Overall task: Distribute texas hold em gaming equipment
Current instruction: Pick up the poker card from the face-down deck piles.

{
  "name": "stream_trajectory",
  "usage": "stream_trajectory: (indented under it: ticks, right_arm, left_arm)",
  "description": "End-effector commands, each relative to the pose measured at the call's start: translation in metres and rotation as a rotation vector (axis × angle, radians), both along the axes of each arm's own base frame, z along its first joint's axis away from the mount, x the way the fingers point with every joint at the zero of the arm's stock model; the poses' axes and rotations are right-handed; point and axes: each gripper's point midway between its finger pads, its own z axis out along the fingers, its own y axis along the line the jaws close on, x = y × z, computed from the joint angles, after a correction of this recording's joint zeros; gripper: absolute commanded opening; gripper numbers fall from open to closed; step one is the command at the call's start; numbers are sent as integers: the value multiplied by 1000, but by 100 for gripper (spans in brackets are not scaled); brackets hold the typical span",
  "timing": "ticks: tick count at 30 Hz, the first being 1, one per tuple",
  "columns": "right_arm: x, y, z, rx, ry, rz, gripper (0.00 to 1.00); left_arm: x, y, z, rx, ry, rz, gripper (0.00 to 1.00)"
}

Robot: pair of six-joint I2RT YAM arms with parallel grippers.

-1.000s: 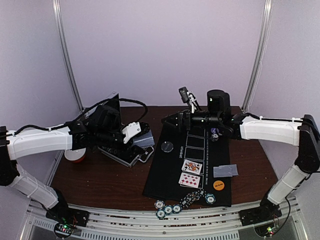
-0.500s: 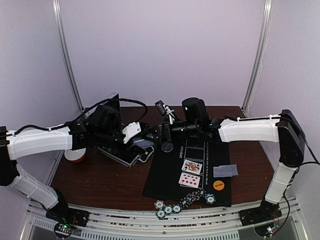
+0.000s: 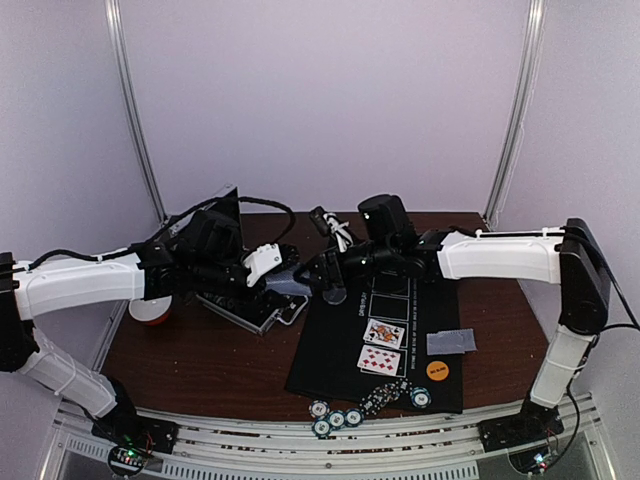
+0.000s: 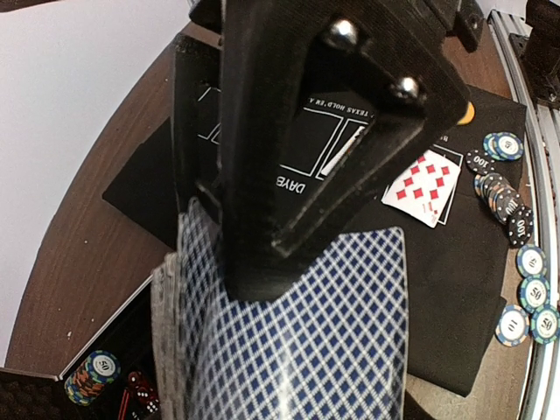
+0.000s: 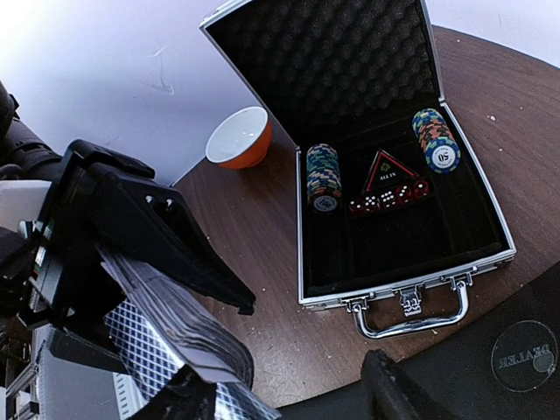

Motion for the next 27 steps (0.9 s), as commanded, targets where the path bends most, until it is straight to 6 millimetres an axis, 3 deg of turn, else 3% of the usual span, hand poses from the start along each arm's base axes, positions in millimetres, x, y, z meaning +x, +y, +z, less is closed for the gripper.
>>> stream_trajectory:
  ticks: [1, 6, 10, 13, 14, 27]
  right_arm:
    - [1, -8, 26, 16, -46, -22, 54]
    - [-11, -1, 33, 60, -12, 40, 39]
    - [-15, 2, 36, 63, 4, 66, 23]
    - [-16, 1, 40, 61, 1, 66, 2]
    - [-17, 1, 39, 58, 4, 70, 0]
    - [-19, -20, 50, -39, -39, 46, 0]
  left_arm:
    - [0, -6, 11, -31, -34, -22, 51]
    - [0, -6, 10, -32, -31, -24, 51]
    - [0, -6, 11, -34, -30, -24, 42]
    - [0, -6, 11, -35, -28, -21, 42]
    - [0, -6, 11, -37, -27, -21, 41]
    - [-5, -9, 18, -67, -20, -39, 42]
